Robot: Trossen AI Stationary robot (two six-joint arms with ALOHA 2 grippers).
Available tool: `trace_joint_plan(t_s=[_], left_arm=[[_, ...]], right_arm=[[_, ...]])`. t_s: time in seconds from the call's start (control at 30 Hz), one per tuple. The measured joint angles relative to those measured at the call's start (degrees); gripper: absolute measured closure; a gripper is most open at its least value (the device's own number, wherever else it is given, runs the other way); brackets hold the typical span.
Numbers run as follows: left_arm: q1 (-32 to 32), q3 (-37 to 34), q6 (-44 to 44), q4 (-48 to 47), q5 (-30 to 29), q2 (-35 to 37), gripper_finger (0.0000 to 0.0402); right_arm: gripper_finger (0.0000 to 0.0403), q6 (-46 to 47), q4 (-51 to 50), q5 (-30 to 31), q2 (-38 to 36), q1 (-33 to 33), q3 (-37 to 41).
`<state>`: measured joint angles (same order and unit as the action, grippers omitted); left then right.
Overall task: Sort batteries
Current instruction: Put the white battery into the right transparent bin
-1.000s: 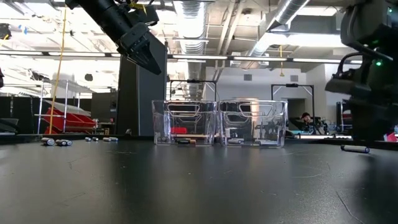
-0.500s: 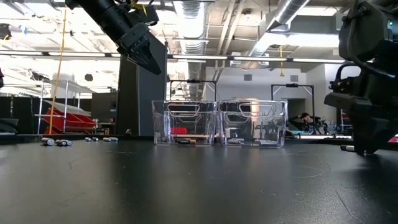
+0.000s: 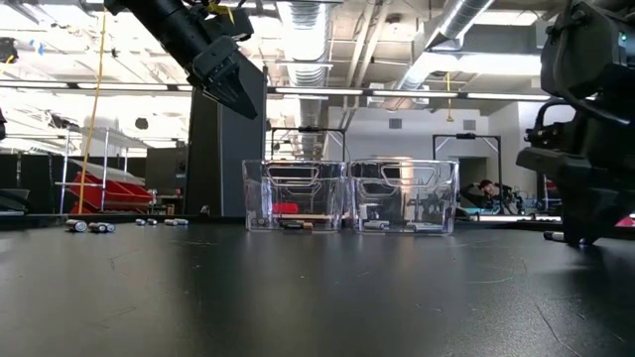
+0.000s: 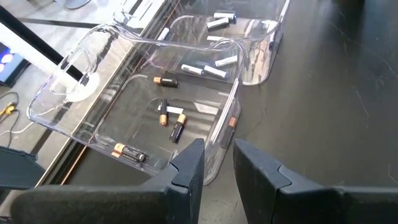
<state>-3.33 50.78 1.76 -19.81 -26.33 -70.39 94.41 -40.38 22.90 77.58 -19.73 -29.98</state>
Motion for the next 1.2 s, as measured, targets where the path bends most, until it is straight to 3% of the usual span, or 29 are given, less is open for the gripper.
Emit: trace_joint_plan(t_s=[0.57,1.2], left_arm=[[0.00,0.00,0.00,-0.02,0.00,0.00,0.0319],[0.01,0.02,0.01,0.01,0.00,0.00,0.0319]], right_arm=[[0.0326,0.04,0.61,0.15,0.04,-0.02,-0.05],[0.0338,-5.19,0.34,-0.66,0.20,-2.58,-6.26]])
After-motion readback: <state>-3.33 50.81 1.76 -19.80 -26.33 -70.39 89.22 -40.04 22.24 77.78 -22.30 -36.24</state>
